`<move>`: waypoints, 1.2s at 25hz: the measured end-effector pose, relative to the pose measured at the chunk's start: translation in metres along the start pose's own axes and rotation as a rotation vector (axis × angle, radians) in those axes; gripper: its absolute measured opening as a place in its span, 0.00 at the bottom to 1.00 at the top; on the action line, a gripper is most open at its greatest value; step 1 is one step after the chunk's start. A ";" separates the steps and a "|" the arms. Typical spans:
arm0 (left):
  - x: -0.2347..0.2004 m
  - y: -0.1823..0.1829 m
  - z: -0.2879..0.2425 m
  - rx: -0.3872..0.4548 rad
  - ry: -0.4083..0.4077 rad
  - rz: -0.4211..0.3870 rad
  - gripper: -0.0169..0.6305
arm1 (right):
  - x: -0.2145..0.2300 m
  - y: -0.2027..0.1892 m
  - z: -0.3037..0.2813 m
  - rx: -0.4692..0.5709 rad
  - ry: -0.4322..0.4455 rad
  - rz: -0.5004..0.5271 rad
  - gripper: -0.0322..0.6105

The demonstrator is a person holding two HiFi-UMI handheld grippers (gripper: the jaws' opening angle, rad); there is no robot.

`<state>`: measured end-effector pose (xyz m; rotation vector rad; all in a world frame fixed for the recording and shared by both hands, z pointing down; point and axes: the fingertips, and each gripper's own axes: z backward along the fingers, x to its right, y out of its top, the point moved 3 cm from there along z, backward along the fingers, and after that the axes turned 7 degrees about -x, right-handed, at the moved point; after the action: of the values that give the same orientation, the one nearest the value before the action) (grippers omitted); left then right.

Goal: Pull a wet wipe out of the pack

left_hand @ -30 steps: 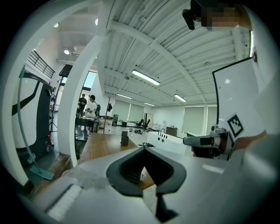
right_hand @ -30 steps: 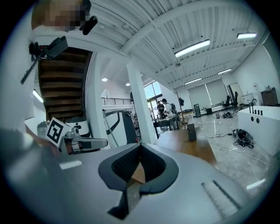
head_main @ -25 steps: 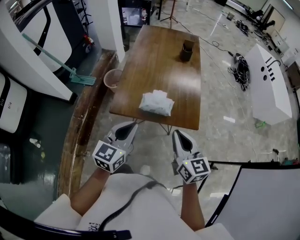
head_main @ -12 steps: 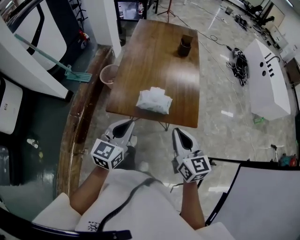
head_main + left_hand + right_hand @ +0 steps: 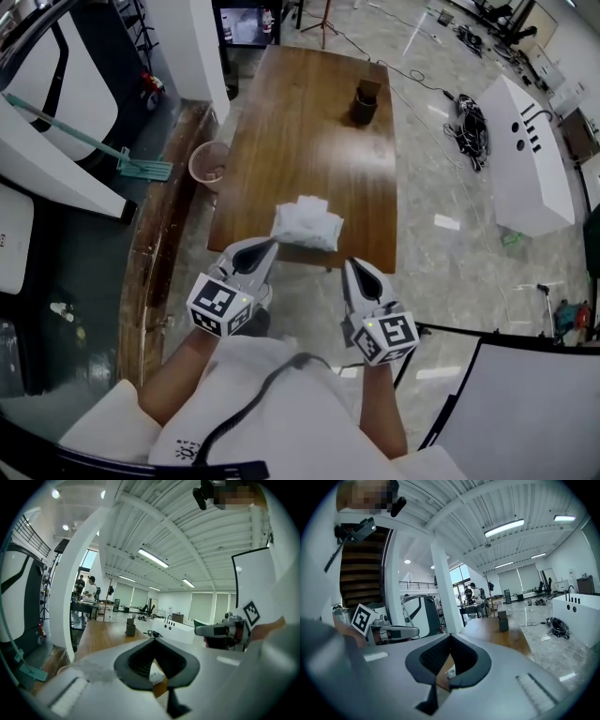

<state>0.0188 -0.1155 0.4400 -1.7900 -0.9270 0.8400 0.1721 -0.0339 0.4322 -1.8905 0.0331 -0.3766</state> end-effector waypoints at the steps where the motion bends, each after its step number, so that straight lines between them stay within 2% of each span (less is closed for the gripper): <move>1: -0.005 0.002 -0.005 -0.003 -0.008 -0.003 0.03 | 0.002 0.003 -0.006 -0.001 -0.005 0.002 0.06; 9: -0.045 0.018 -0.040 -0.017 -0.085 -0.021 0.03 | 0.019 0.010 -0.050 -0.010 -0.044 -0.011 0.06; 16: -0.089 0.019 -0.060 -0.040 -0.137 -0.027 0.03 | 0.025 0.000 -0.091 -0.066 -0.088 -0.027 0.06; 20: -0.106 0.025 -0.065 -0.034 -0.170 -0.036 0.03 | 0.021 0.007 -0.105 -0.055 -0.101 -0.043 0.06; 30: -0.116 0.018 -0.075 -0.059 -0.196 -0.033 0.03 | 0.027 -0.003 -0.119 -0.109 -0.126 -0.012 0.06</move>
<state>0.0305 -0.2516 0.4662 -1.7600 -1.1149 0.9889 0.1649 -0.1474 0.4774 -2.0193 -0.0431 -0.2674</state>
